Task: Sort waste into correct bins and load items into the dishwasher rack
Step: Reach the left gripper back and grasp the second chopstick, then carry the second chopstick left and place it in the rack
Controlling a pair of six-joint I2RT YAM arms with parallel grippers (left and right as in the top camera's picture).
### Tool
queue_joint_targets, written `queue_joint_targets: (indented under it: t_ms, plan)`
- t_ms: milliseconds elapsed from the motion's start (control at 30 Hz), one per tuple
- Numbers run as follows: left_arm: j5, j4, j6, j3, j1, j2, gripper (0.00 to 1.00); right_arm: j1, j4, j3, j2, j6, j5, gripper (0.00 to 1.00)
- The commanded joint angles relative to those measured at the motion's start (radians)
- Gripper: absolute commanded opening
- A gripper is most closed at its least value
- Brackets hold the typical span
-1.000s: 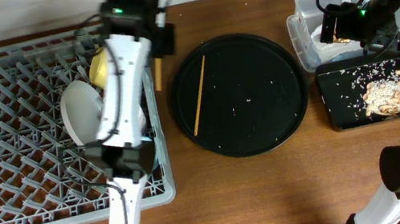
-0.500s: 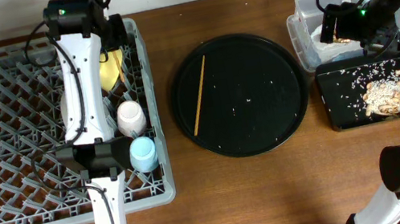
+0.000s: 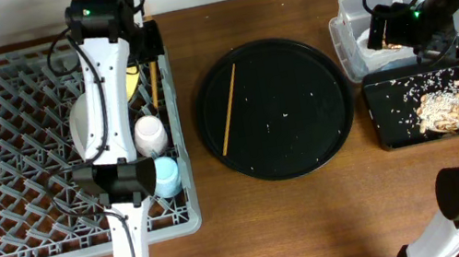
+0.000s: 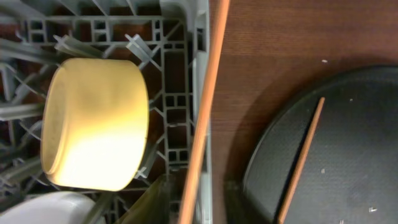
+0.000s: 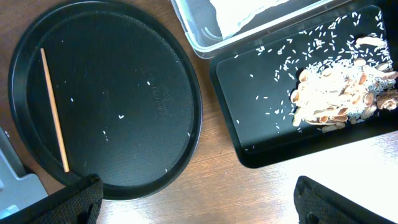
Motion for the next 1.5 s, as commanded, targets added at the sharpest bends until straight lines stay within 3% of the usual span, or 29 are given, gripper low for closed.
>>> queue_joint_targets:
  t_ms: [0, 67, 300, 367, 500, 533, 600, 767, 967, 1033, 1167, 1300, 1467]
  plan:
    - [0.002, 0.0, 0.014, -0.006, 0.003, 0.023, 0.47, 0.005, 0.0, 0.013, -0.002, 0.003, -0.002, 0.99]
    - [0.002, 0.0, 0.014, -0.006, 0.004, 0.023, 0.51, 0.005, 0.0, 0.013, -0.002, 0.003, -0.002, 0.99]
    - [0.003, 0.013, 0.014, -0.004, -0.024, 0.018, 0.51, 0.005, -0.001, 0.013, -0.002, 0.004, -0.002, 0.99]
    - [0.006, 0.029, 0.104, 0.0, -0.057, 0.006, 0.5, 0.005, -0.001, 0.013, -0.002, 0.004, -0.002, 0.99]
    - [0.006, 0.001, 0.149, -0.023, -0.154, 0.009, 0.5, 0.005, 0.0, 0.013, -0.002, 0.004, -0.002, 0.99]
    - [0.005, 0.003, 0.153, -0.046, -0.181, 0.009, 0.49, 0.005, 0.0, 0.013, -0.002, 0.004, -0.002, 0.99]
    - [-0.005, 0.027, 0.171, -0.159, -0.249, 0.011, 0.38, 0.005, -0.002, 0.013, -0.002, 0.003, -0.002, 0.99]
    - [0.018, 0.128, 0.168, -0.449, -0.3, 0.011, 0.37, 0.005, -0.01, 0.013, -0.002, 0.004, 0.005, 0.99]
    - [0.021, 0.253, 0.194, -0.616, -0.349, 0.011, 0.31, 0.005, -0.019, 0.013, -0.002, 0.004, 0.005, 0.99]
    - [0.021, 0.271, 0.193, -0.651, -0.349, 0.011, 0.21, 0.005, -0.024, 0.013, -0.002, 0.003, 0.005, 0.99]
    - [-0.04, 0.273, 0.193, -0.651, -0.346, 0.011, 0.01, 0.005, -0.023, 0.013, -0.002, 0.003, 0.005, 0.99]
    - [-0.047, 0.216, 0.193, -0.533, -0.344, 0.002, 0.01, 0.005, -0.024, 0.013, -0.002, 0.003, 0.005, 0.99]
    - [-0.052, -0.003, 0.188, -0.102, -0.265, -0.007, 0.01, 0.005, -0.023, 0.013, -0.002, 0.004, 0.005, 0.99]
